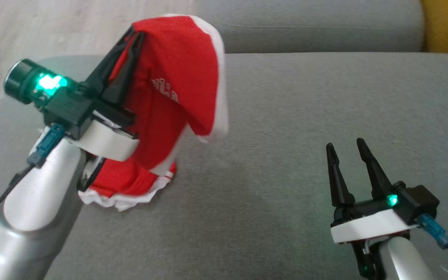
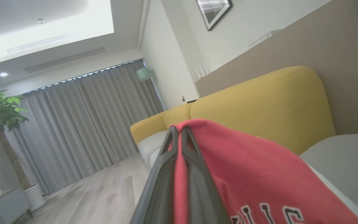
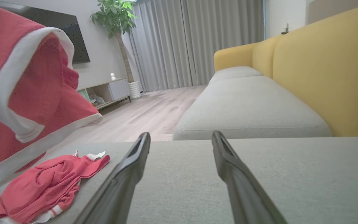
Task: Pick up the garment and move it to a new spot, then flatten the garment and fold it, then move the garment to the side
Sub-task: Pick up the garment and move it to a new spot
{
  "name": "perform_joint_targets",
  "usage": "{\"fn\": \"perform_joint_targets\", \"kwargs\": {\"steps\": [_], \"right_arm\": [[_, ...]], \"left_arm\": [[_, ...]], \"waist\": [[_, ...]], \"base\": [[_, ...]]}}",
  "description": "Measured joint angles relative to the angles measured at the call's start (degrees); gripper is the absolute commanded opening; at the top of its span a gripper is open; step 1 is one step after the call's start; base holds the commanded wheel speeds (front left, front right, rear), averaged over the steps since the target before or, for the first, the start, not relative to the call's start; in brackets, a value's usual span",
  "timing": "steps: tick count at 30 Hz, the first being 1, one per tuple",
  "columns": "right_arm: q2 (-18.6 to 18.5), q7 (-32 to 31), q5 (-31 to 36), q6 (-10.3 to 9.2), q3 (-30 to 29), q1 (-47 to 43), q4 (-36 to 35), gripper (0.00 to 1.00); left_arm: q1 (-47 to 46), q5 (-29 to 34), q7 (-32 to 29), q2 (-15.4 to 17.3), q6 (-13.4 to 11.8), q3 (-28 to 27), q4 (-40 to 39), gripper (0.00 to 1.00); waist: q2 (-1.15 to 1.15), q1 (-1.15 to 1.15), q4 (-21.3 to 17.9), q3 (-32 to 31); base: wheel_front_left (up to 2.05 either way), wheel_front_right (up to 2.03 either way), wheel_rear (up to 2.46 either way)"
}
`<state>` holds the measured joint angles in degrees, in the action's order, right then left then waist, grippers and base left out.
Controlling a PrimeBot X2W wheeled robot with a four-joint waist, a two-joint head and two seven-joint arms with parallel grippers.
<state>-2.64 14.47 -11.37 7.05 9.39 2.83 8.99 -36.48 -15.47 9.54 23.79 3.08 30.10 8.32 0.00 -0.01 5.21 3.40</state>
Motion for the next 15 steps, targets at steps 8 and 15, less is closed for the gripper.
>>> {"fn": "perform_joint_targets", "kwargs": {"steps": [8, 15], "right_arm": [[0.0, 0.0, -0.9, 0.0, -0.6, 1.0, -1.5, 1.0], [0.0, 0.2, -2.4, 0.0, 0.2, 3.6, -4.2, 1.0]], "left_arm": [[-0.1, -0.1, -3.7, -1.5, 0.9, 3.7, -4.2, 0.0], [-2.4, 0.2, -4.4, -3.7, 1.6, 6.4, 1.0, 0.0]], "waist": [[0.0, 0.01, -7.7, 1.6], [0.0, 0.01, -15.7, 4.6]], "base": [[0.0, 0.0, 0.0], [0.0, 0.0, 0.0]]}}
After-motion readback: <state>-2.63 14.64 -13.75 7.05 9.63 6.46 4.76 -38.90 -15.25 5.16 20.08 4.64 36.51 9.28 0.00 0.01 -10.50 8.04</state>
